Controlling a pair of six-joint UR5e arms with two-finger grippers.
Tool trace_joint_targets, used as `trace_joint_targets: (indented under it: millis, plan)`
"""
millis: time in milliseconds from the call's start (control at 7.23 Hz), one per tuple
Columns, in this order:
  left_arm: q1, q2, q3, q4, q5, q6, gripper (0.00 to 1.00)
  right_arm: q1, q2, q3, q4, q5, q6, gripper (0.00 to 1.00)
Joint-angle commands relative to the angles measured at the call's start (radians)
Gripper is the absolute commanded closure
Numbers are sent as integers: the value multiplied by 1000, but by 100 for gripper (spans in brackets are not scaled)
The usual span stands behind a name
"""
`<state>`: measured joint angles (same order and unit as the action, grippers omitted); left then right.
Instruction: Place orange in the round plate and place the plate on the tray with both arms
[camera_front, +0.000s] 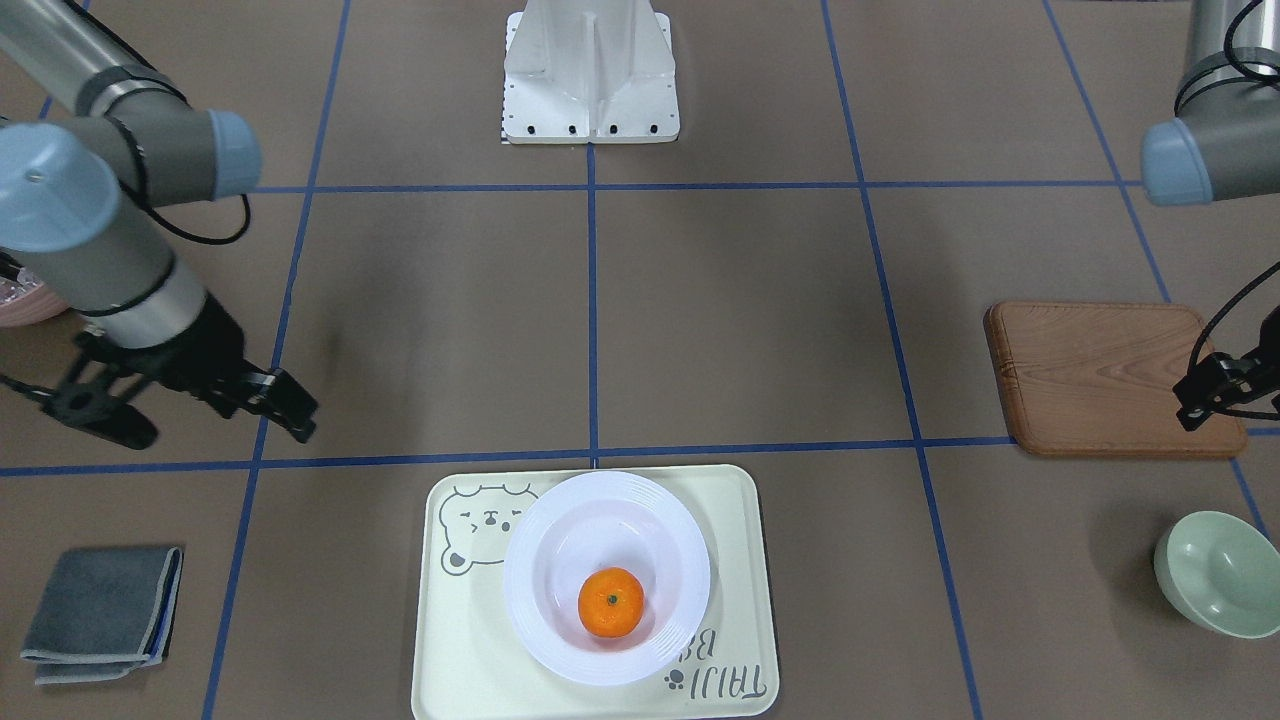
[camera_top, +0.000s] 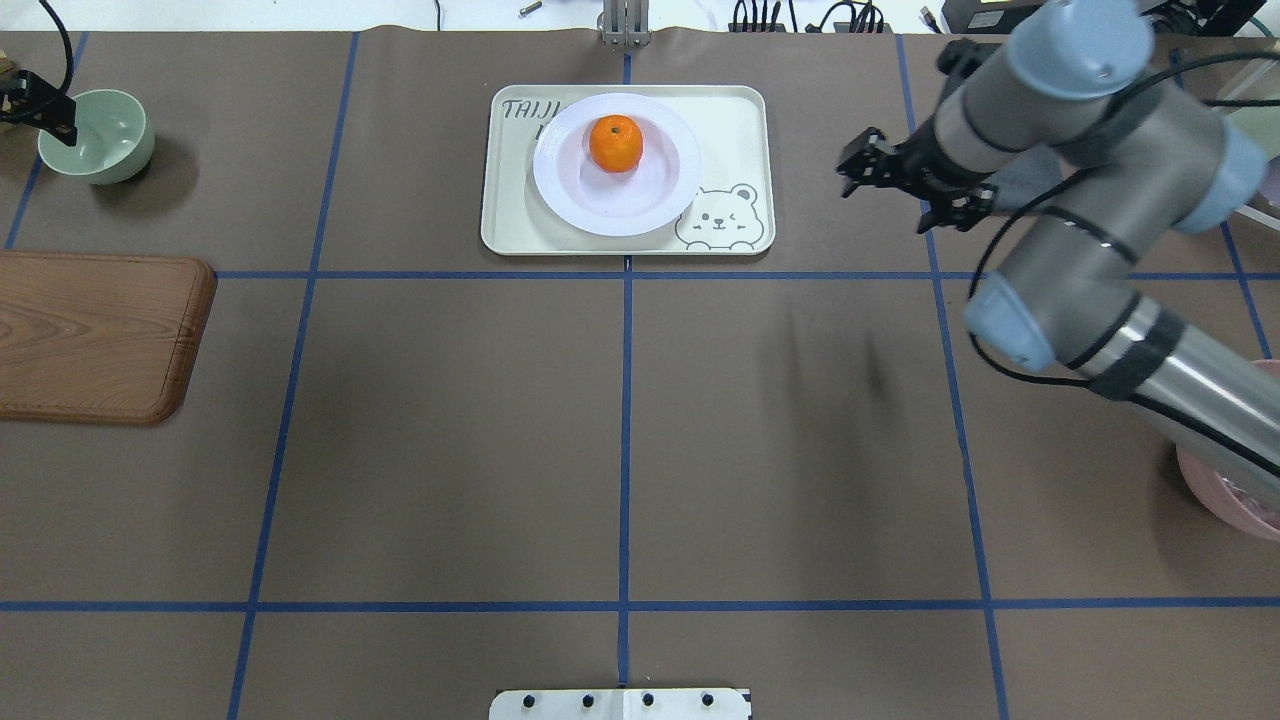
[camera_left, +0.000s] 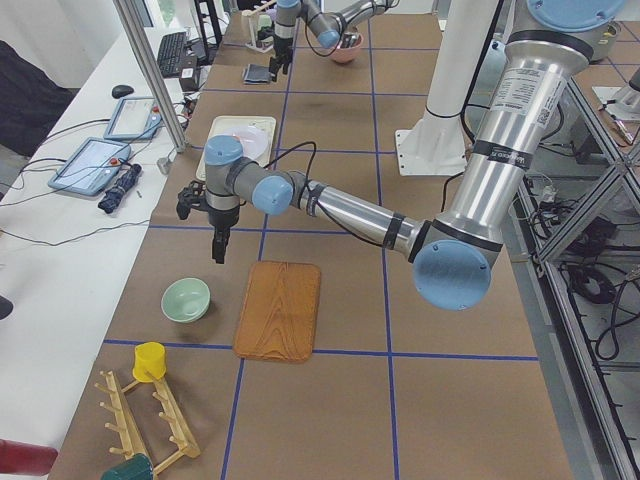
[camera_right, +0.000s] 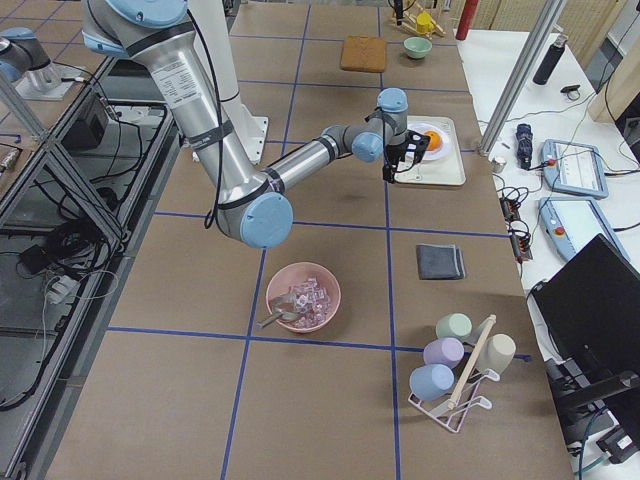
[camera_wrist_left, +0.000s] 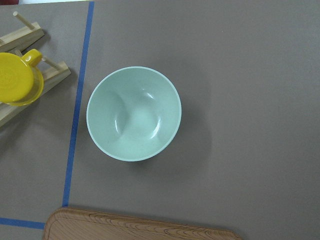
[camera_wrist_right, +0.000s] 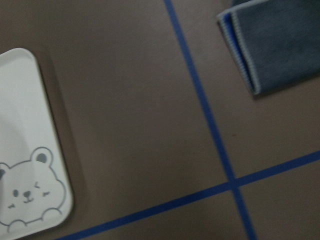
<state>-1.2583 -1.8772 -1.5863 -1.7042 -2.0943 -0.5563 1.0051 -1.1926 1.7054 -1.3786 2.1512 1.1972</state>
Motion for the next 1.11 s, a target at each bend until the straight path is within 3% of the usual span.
trace_joint_targets:
  millis: [0,277,553,830,969]
  plan:
    - [-3,41,-4,-6,-24,115,2,221,-244,118,-100,122,-457,0]
    - [-60,88,-1,-3,-169,171,2,372,-361,82,-158,125,-905,0]
    - [-178,186,-1,4,-239,379,2,515,-354,1,-323,124,-1338,0]
    - [-288,294,17,11,-239,643,2,560,-404,19,-321,148,-1352,0]
    - [-303,347,8,-1,-239,651,2,560,-410,-1,-323,145,-1363,0]
